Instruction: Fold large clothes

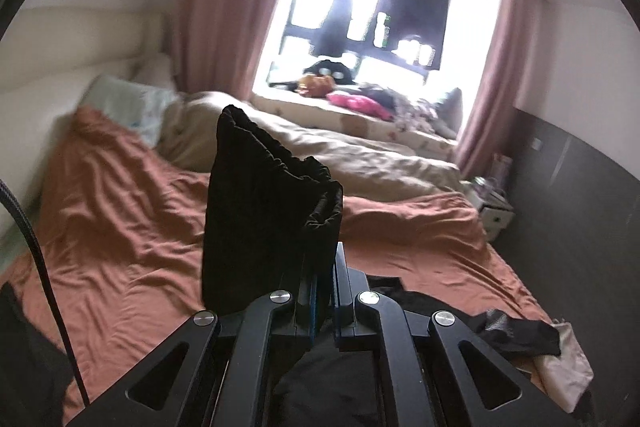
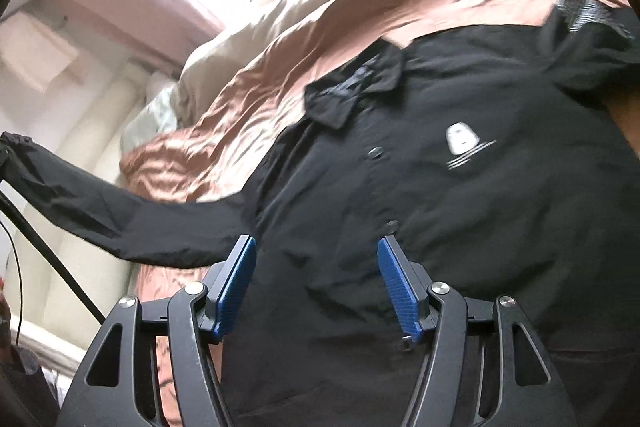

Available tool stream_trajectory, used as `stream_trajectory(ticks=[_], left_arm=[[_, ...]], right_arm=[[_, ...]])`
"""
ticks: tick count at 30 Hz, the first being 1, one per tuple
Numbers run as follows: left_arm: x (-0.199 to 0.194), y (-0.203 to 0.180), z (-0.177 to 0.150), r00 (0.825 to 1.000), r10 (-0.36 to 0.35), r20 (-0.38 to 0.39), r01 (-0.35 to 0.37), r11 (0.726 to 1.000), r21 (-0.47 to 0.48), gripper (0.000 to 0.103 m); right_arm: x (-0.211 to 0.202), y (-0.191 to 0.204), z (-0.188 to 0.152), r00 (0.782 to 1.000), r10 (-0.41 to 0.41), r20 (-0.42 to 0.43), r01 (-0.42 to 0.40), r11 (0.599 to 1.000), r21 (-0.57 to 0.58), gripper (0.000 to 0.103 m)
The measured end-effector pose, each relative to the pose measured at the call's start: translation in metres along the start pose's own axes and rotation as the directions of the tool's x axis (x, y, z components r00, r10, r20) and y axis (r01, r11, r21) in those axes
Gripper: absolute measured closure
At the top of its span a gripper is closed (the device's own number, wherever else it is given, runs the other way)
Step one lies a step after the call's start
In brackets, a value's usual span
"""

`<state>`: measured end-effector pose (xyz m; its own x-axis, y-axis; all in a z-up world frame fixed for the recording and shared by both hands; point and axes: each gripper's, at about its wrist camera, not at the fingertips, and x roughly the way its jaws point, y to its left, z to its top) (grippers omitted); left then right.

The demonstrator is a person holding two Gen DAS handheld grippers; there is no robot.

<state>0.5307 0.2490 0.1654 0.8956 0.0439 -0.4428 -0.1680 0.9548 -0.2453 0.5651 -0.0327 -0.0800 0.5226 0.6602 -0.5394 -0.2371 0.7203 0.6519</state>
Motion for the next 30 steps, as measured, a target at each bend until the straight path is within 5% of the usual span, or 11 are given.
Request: stream_trajectory(ticks=[11,15,19,20,23,30], left_arm=[[0.073,-0.102,-0.014,0.976,-0.188,-0.107,0.199,0.975,0.097,0.098],[0.107,-0.143,-0.033,0.956,-0.240,-0.167,0.264,0.955,0.138,0.098],[0.148,-0.183,-0.067,0.916,-0.291,-0.275,0.343,0.925,0.165,0.096],[0.161,-0.196,-0.081,0.904,-0.278,-0.326,0.352,0.916,0.195,0.085],[0.180,-0.212,-0.111,0.873,-0.262,-0.412,0.376,0.899,0.225,0.026],[0.173,-0.167,-0.135,0.901,-0.179,-0.396,0.284,0.932,0.225,0.022]], right_arm=[[-0.032,-0.048,0.013,0.998,-0.037,0.058,0.027,0.985,0.170,0.042],[-0.046,-0.071,0.022,0.993,-0.059,0.101,0.033,0.970,0.241,0.042],[-0.058,-0.091,0.027,0.987,-0.097,0.129,0.054,0.952,0.302,0.042],[-0.060,-0.096,0.027,0.986,-0.099,0.134,0.052,0.947,0.317,0.042],[-0.067,-0.107,0.027,0.983,-0.115,0.143,0.057,0.931,0.362,0.042],[-0.057,-0.120,0.028,0.985,-0.112,0.132,0.047,0.906,0.420,0.042]])
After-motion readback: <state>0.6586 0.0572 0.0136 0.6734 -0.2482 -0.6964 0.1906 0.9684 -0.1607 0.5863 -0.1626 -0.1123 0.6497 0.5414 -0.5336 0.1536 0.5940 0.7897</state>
